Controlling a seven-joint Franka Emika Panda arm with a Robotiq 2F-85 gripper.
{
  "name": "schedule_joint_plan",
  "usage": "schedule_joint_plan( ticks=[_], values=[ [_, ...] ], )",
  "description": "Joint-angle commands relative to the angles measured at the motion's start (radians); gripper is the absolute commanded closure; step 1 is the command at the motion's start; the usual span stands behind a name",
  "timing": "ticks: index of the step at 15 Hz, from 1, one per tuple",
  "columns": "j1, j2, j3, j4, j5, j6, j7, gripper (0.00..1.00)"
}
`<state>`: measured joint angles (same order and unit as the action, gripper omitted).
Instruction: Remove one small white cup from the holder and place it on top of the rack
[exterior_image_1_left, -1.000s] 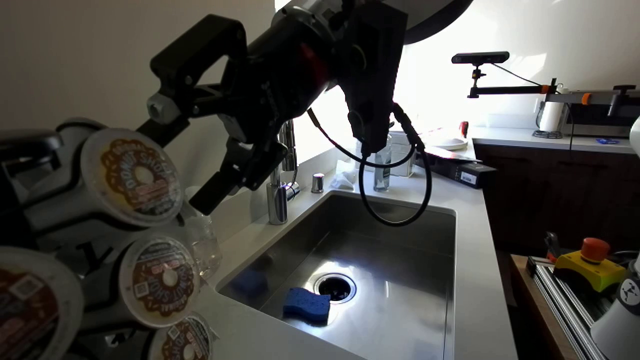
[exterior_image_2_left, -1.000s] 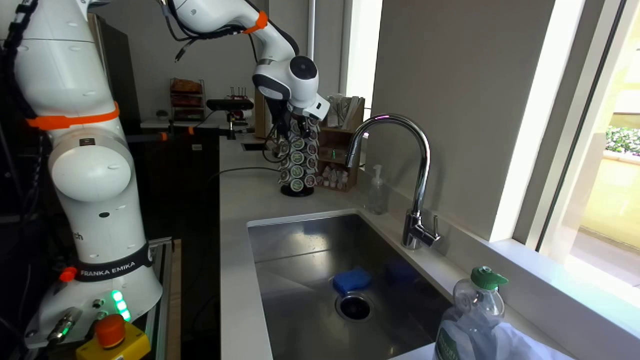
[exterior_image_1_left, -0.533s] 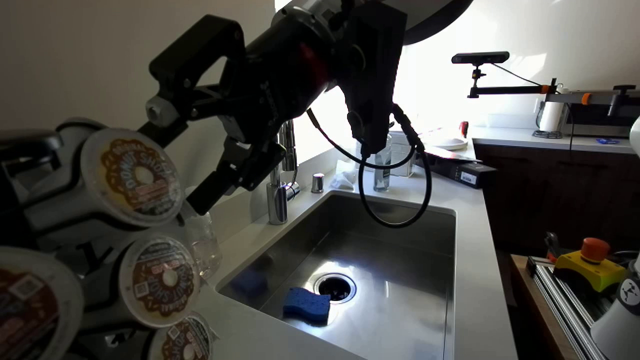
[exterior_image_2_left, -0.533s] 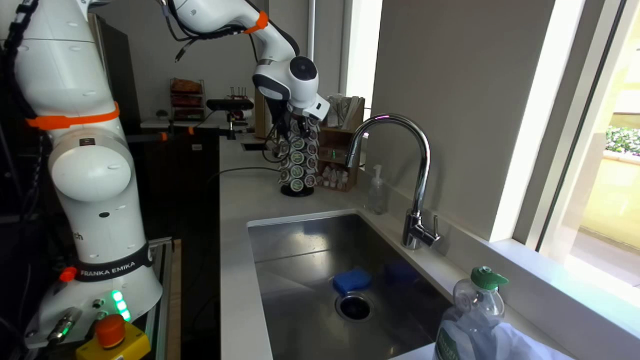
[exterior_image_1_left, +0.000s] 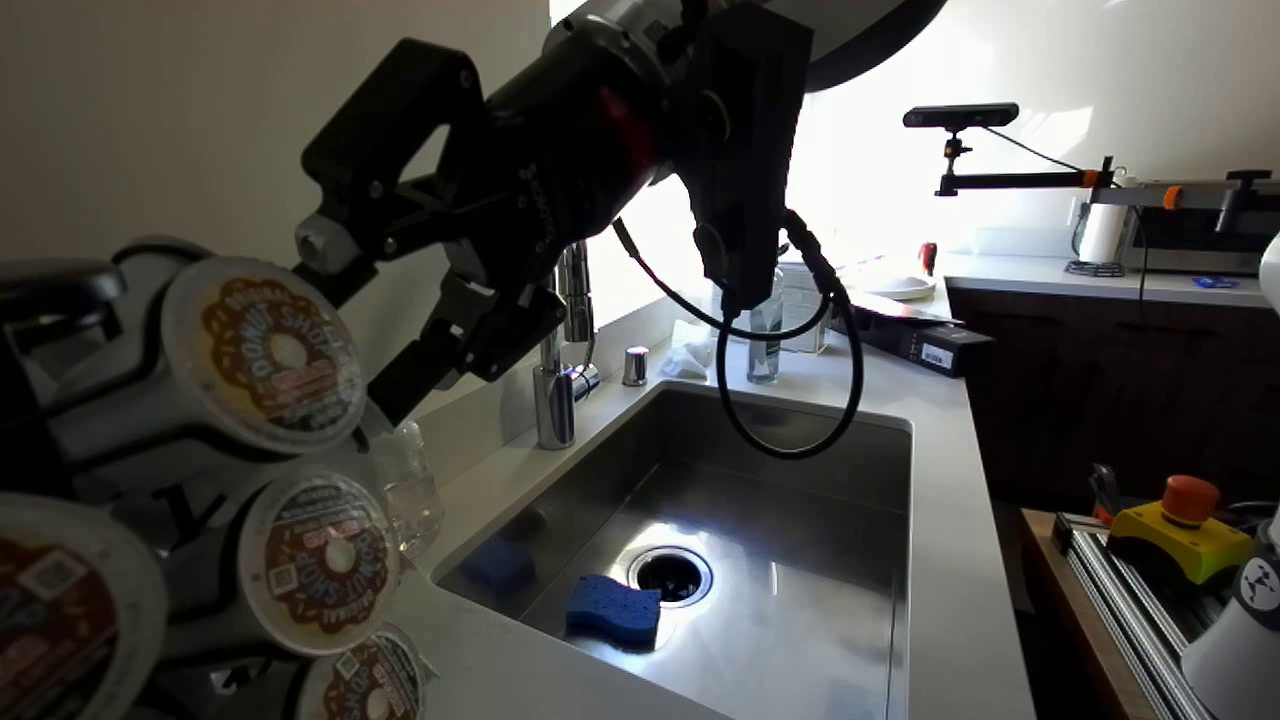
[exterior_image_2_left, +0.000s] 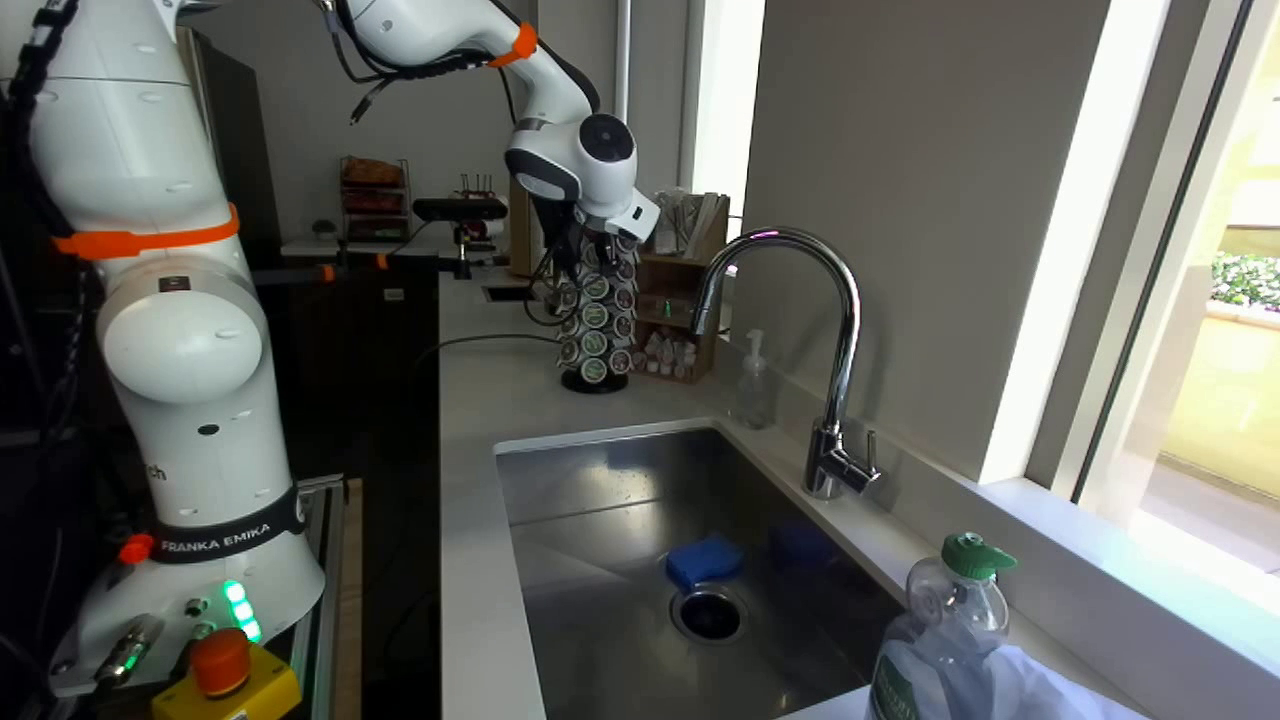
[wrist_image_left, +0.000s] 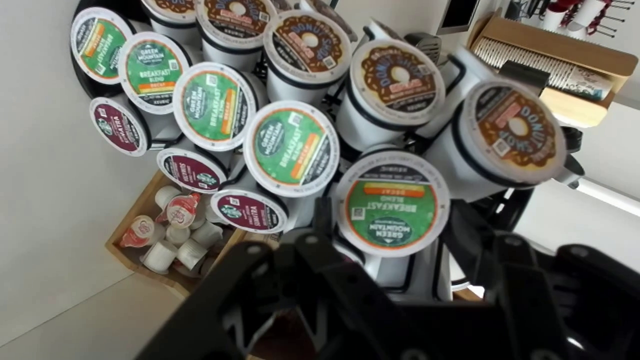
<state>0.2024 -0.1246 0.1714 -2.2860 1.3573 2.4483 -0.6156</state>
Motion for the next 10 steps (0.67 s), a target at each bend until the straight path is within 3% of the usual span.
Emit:
schedule_joint_plan(
  ticks=[1,4,6,7,10],
  values=[
    [0.000,0.009,0.008,0.002,0.049,0.004,-0.033,0.42],
    [0.000,0.008,0.009,0.001,0.052,0.005,-0.036,0.45],
    [0.000,0.007,0.009,0.000,0.055,0.005,-0.038,0.51],
    [0.000,0.007,0.009,0.001,0.057,0.005,-0.039,0.59],
    [-0.001,0.006,0.009,0.000,0.059,0.005,-0.043,0.62]
  ],
)
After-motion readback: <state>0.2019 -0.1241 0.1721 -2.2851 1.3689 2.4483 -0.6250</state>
